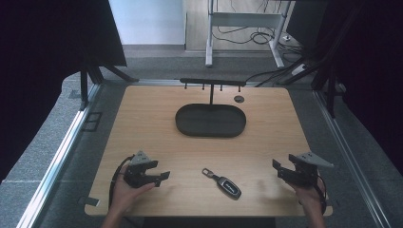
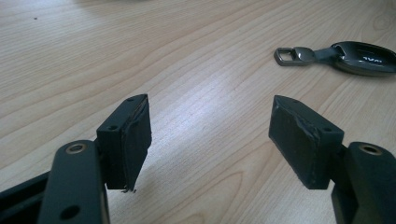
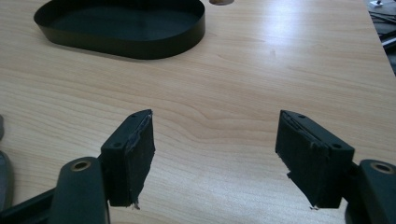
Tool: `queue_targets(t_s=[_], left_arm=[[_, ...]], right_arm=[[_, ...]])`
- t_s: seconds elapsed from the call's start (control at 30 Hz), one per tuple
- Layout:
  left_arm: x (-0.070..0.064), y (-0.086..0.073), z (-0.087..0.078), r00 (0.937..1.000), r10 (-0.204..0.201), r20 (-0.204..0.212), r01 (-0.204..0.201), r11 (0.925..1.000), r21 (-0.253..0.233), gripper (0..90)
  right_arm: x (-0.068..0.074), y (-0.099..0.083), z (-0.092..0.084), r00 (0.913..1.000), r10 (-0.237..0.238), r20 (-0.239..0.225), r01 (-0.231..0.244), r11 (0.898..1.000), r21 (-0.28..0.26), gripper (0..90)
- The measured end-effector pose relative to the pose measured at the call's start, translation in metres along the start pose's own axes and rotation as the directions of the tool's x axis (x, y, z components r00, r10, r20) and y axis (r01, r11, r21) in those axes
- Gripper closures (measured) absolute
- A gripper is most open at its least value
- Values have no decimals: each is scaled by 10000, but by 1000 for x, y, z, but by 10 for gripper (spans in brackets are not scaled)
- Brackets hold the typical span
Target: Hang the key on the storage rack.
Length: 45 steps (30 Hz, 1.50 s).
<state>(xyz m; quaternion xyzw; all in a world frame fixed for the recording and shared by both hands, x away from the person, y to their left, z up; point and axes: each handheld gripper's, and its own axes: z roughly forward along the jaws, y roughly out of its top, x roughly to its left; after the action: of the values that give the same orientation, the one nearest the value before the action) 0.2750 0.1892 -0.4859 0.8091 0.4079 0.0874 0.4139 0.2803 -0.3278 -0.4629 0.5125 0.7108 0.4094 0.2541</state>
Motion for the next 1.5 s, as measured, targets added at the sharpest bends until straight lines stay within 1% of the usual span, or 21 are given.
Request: queue_targets(t_s=[0.03,0.07,0.1,0.2,0.37,0.47,0.73,0.83,0.93,1.0,1.03,1.1,1.13,1.17,1.2,1.23,1.33,1.4,1.43,1.47,1.5], left_arm=[[-1,0,0,9999,92,77,-92,10000,-11,302],[-1,0,0,9999,92,77,-92,10000,-11,300],[-2,1,2,9996,231,178,-231,9997,7,297],[-3,0,3,9995,250,202,-252,9996,87,297],[-4,1,2,9995,240,190,-241,9997,45,301],[-3,1,0,9997,205,156,-205,9998,0,305],[-1,0,0,9999,98,76,-98,10000,5,305],[1,-1,0,10000,9,12,-9,10000,19,305],[2,-1,-1,10000,-32,1,32,10000,-8,305],[2,-1,-2,10000,-20,0,20,10000,-12,305],[1,0,-2,10000,-8,-3,8,10000,-20,305],[0,0,-4,10000,2,8,-2,10000,-91,305],[-1,1,-5,10000,43,17,-43,9999,-124,305],[-1,1,-5,10000,43,17,-43,9999,-124,305],[-2,1,-5,10000,42,25,-42,9999,-142,305],[-2,2,-5,10000,50,31,-49,9999,-141,305],[-3,2,-4,10000,69,63,-68,9999,-108,306],[-5,2,-4,9999,123,77,-121,9996,-248,307],[-5,2,-4,9999,123,77,-121,9996,-248,308],[-6,3,-5,9998,164,116,-161,9994,-304,308],[-6,3,-5,9997,186,136,-182,9993,-317,308]], right_arm=[[0,0,0,10000,-19,-5,19,10000,-92,299],[0,0,0,10000,-19,-5,19,10000,-92,299],[1,2,-2,10000,-76,64,78,9995,-300,303],[1,5,-6,9999,-109,19,109,9991,-412,304],[3,10,-10,9998,-182,-118,177,9992,-367,310],[5,11,-10,9997,-234,-105,230,9991,-351,313],[8,13,-9,9988,-320,-375,309,9991,-297,334],[9,15,-11,9984,-452,-340,446,9989,-168,339],[10,21,-13,9972,-580,-480,581,9983,10,355],[11,22,-13,9970,-568,-526,567,9984,-25,358],[12,25,-12,9954,-627,-723,628,9980,-1,363],[14,26,-10,9946,-667,-796,672,9977,37,364],[18,29,-6,9908,-945,-972,972,9950,241,372],[18,29,-6,9908,-945,-972,972,9950,241,372],[22,33,-5,9883,-1155,-997,1198,9921,382,378],[22,33,-5,9883,-1155,-997,1198,9921,382,378],[28,41,-5,9818,-1405,-1279,1474,9880,466,401],[33,49,-6,9747,-1576,-1583,1684,9840,574,423],[33,49,-6,9747,-1576,-1583,1684,9840,574,423],[36,54,-5,9699,-1697,-1748,1841,9804,696,437],[36,54,-5,9699,-1697,-1748,1841,9804,696,437]])
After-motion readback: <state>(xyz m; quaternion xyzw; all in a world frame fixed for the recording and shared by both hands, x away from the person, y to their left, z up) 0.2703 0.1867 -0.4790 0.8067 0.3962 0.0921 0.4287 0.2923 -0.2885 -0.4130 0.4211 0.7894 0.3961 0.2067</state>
